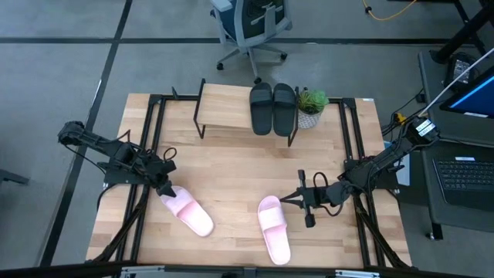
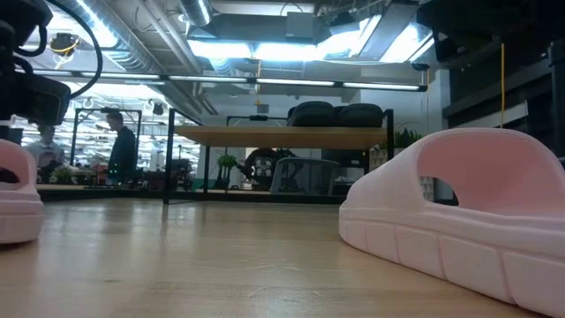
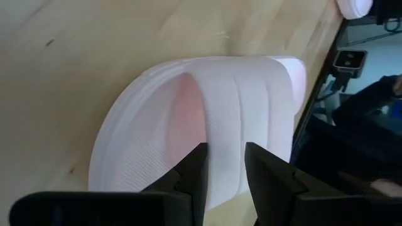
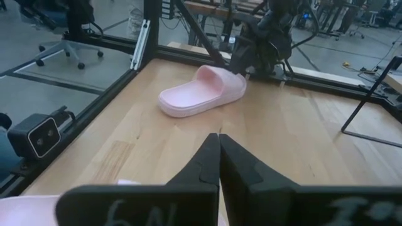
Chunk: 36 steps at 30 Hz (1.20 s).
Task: Pick and place slides into the shelf
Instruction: Put the left pink slides on the shelf
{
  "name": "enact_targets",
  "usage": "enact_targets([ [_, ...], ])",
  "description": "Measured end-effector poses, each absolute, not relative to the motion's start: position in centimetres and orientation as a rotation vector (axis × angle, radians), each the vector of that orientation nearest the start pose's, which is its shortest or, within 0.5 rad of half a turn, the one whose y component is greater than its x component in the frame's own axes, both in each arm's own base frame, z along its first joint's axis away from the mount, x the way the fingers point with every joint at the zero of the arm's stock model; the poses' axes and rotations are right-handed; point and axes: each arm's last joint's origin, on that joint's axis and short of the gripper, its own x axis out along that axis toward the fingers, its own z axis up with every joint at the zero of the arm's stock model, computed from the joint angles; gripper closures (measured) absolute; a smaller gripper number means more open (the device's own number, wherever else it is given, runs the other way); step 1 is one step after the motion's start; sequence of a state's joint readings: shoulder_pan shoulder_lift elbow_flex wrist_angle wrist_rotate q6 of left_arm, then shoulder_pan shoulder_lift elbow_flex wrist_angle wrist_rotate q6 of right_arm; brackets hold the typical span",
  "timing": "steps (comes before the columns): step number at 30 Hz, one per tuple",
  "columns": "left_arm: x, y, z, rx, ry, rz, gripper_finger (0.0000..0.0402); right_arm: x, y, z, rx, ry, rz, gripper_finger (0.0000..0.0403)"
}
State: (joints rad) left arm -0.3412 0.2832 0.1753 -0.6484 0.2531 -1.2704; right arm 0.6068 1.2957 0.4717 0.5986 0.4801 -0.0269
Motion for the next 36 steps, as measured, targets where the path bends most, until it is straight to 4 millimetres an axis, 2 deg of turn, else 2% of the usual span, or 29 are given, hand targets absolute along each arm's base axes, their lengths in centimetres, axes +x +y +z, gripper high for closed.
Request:
enact_targets([
  [20, 8.4, -3.6, 14.3, -1.075, 1.008, 0.023, 0.0305, 21.3, 13.2, 20.0, -0.141, 0.174, 0.129, 0.0398],
  [25, 9.6, -4.2, 14.5, -1.086, 0.947, -0.105, 0.0305, 21.3, 13.2, 20.0, -0.141, 0.174, 0.130, 0.0398],
  [36, 9.8, -4.3, 13.7, -1.053, 1.021, -0.066, 0.0305, 21.3, 13.2, 20.0, -0.141, 0.174, 0.130, 0.0398],
])
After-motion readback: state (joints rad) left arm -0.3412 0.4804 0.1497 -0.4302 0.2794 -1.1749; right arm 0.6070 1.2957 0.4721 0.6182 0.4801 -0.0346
